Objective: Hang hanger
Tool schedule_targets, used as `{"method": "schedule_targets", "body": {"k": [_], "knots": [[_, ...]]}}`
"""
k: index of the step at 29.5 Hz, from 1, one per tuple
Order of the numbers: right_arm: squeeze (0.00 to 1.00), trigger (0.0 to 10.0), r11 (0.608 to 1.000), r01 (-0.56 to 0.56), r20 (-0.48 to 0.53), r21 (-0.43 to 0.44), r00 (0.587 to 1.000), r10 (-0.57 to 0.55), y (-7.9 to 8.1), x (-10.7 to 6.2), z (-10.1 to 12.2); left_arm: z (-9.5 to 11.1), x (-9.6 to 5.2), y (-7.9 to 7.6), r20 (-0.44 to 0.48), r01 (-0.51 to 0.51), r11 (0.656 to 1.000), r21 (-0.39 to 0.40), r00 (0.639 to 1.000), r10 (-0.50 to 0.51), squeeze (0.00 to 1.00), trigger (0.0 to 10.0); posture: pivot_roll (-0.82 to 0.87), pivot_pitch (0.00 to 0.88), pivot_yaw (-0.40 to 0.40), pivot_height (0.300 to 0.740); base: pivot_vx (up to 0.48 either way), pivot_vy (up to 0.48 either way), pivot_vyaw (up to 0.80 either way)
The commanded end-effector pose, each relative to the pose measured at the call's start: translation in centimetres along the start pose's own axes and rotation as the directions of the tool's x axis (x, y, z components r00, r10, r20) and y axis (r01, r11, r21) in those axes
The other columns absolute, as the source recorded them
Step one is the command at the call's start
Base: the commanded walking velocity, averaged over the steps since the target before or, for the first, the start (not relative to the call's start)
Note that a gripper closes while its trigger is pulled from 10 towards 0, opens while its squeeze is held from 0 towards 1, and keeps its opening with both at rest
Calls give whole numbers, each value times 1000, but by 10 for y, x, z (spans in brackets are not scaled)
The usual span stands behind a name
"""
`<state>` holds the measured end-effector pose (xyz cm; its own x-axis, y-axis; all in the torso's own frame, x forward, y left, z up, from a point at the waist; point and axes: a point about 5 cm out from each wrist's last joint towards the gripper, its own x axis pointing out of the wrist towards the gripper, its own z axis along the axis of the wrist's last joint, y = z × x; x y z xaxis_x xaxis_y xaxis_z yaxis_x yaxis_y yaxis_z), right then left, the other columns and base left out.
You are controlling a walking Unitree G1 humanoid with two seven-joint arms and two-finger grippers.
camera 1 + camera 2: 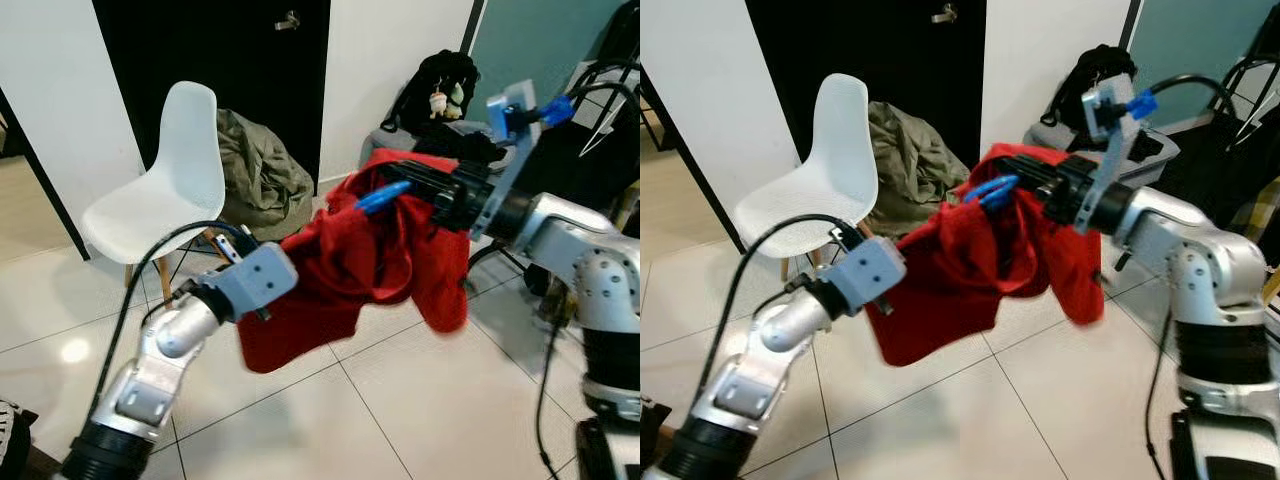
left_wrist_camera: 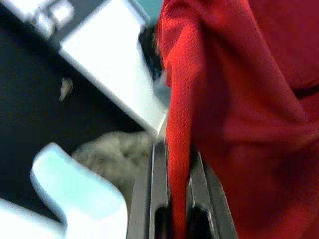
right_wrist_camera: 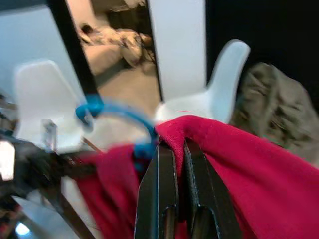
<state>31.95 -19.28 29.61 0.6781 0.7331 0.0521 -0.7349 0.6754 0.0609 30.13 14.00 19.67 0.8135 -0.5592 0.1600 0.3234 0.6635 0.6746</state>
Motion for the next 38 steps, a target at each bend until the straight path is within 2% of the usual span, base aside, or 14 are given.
{"method": "schedule_targets", "body": {"k": [1, 3, 4, 8, 10, 11, 15, 21, 26, 30, 32, 33, 36, 38], "knots": [[0, 0, 999, 38, -4, -10, 999, -38, -7, -6, -2, -1, -4, 8, 1, -7, 1000, -14, 1000, 8, 0, 10000, -57, 67, -57, 740, 0, 0, 0], [0, 0, 993, 116, -30, -33, 993, -117, -20, -18, -3, -4, -11, 13, -3, 37, 999, -9, 999, -37, 0, 10000, -56, 66, -58, 740, 0, 0, 0], [0, 0, 973, 219, -65, -68, 972, -224, -38, -39, -2, -7, -25, 23, -4, 153, 988, -39, 988, -153, 0, 10000, -54, 62, -59, 740, 0, 0, 0], [0, 0, 967, 243, -79, -71, 965, -248, -43, -51, -2, -7, -36, 32, 3, 252, 965, -66, 968, -253, 0, 10000, -54, 62, -59, 740, 0, 0, 0], [0, 0, 969, 240, -90, -65, 965, -245, -43, -58, -4, -2, -47, 38, 43, 375, 921, -107, 927, -372, 0, 10000, -55, 60, -60, 740, 0, 0, 0], [0, 0, 970, 235, -97, -61, 966, -240, -43, -61, -5, 7, -54, 41, 84, 482, 868, -120, 876, -475, 0, 10000, -55, 60, -60, 740, 0, 0, 0], [0, 0, 975, 215, -96, -54, 971, -220, -42, -61, -6, 18, -57, 42, 124, 603, 787, -129, 798, -590, 0, 10000, -50, 55, -59, 740, 0, 0, 0], [0, 0, 996, 87, -78, -33, 993, -90, -25, -41, -10, 28, -49, 30, 159, 688, 720, -97, 724, -671, 0, 10000, -52, 47, -53, 740, 0, 0, 0], [0, 0, 998, -55, -56, -5, 997, 54, -1, -19, -11, 23, -36, 17, 154, 676, 732, -85, 735, -661, 0, 10000, -59, 45, -51, 740, 0, 0, 0], [0, 0, 993, -119, -41, 17, 992, 120, 12, -9, -8, 16, -27, 12, 95, 629, 772, -91, 777, -622, 0, 10000, -60, 48, -50, 740, 0, 0, 0], [0, 0, 991, -129, -40, 20, 991, 130, 15, -8, -7, 13, -22, 13, 64, 588, 803, -95, 809, -585, 0, 10000, -60, 48, -50, 740, 0, 0, 0], [0, 0, 992, -123, -47, 20, 991, 124, 15, -8, -6, 10, -17, 17, 28, 519, 848, -108, 854, -519, 0, 10000, -60, 53, -50, 740, 0, 0, 0], [0, 0, 993, -116, -52, 19, 992, 116, 15, -9, -5, 8, -14, 21, 6, 472, 874, -116, 880, -475, 0, 10000, -60, 53, -50, 740, 0, 0, 0], [0, 0, 998, -50, -57, 31, 997, 52, 8, -17, 0, -1, -10, 25, -81, 352, 930, -109, 929, -361, 0, 10000, -66, 60, -48, 740, 0, 0, 0]]}}
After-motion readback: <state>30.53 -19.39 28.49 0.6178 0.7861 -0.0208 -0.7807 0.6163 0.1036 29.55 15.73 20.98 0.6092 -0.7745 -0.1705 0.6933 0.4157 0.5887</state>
